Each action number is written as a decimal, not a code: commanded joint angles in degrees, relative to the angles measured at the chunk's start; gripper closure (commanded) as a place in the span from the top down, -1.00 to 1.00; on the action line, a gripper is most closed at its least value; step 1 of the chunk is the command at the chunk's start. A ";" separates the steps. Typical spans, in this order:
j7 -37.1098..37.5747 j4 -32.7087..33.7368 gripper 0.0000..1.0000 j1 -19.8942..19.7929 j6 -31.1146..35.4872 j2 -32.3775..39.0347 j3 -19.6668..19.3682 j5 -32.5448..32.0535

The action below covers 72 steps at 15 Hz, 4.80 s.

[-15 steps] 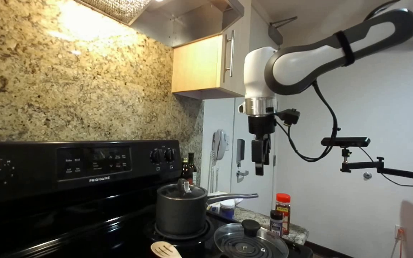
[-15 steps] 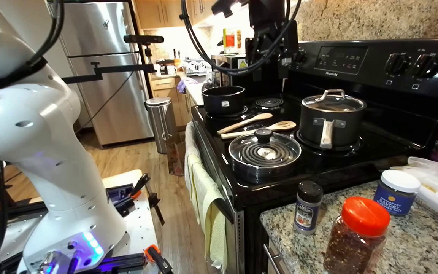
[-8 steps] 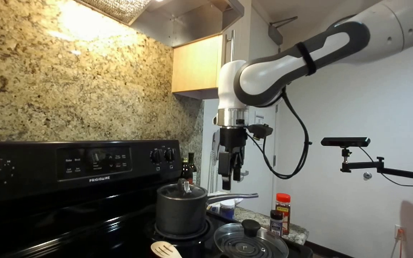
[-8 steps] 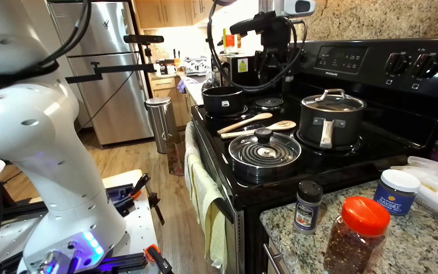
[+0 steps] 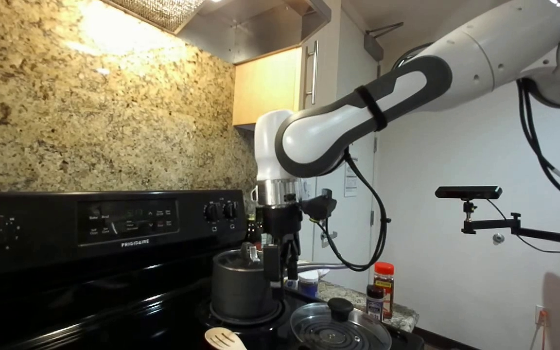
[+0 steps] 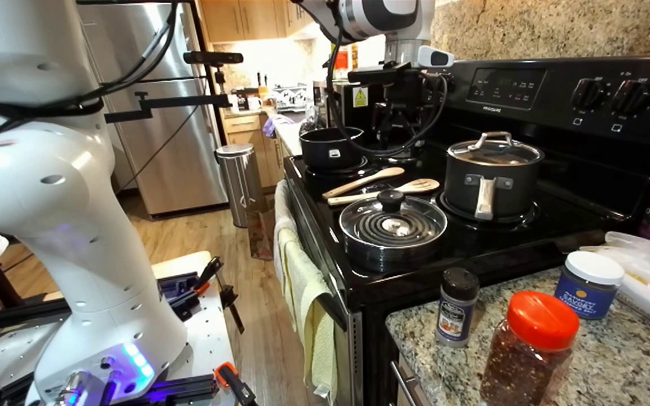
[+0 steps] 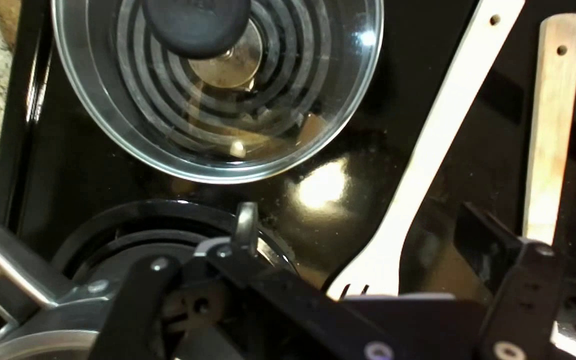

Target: Pick up the cooking stick and put it in the pot

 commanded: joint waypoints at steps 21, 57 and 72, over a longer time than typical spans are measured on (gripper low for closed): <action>19.99 -14.21 1.00 5.03 19.42 1.14 2.67 3.97; 29.81 -18.11 -0.79 5.55 20.50 -2.63 0.33 -3.82; 19.09 -14.97 -0.79 3.95 6.96 -10.47 0.71 -6.60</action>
